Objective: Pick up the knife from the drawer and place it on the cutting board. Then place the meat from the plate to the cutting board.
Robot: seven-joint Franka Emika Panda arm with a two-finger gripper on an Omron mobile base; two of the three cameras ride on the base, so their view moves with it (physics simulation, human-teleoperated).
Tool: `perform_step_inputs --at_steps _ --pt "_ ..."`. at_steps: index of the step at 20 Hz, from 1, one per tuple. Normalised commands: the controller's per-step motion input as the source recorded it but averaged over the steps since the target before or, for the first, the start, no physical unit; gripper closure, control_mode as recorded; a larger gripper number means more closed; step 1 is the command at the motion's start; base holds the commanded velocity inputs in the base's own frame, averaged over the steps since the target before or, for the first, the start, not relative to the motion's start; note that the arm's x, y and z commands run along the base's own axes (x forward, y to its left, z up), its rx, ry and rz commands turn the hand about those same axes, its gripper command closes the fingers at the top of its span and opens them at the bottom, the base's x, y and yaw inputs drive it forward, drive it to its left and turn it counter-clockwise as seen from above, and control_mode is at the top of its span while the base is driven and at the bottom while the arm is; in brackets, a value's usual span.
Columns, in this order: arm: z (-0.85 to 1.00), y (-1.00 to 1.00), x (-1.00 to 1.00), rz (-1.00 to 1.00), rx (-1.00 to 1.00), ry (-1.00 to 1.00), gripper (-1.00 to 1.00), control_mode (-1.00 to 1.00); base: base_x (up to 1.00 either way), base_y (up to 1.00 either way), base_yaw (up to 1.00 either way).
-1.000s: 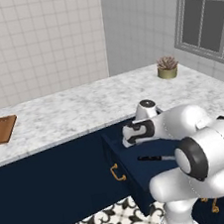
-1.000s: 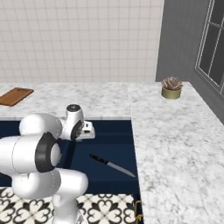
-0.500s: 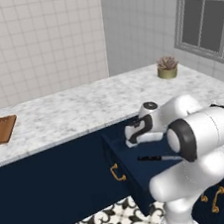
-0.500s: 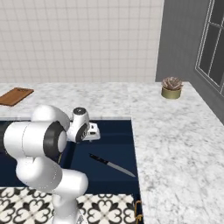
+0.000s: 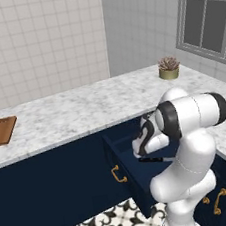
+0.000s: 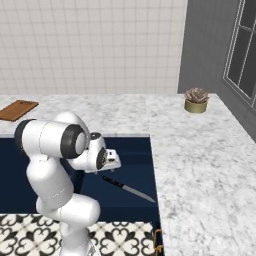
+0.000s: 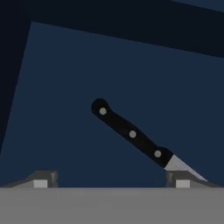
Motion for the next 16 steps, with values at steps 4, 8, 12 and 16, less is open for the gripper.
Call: perform_step_inputs --at_steps 4,8,12,16 --pt "-0.11 -0.58 0.00 0.08 0.02 0.01 -1.00 -1.00 0.00 0.00 0.00" --pt "-0.07 -0.31 0.01 0.19 0.06 0.00 -1.00 -1.00 0.00 0.00 0.00" --pt "-0.18 0.00 0.06 0.14 0.00 0.00 -1.00 -1.00 0.00 0.00 0.00" --pt "-0.11 -0.01 0.19 0.09 0.00 0.07 -1.00 -1.00 0.00 0.00 0.00"
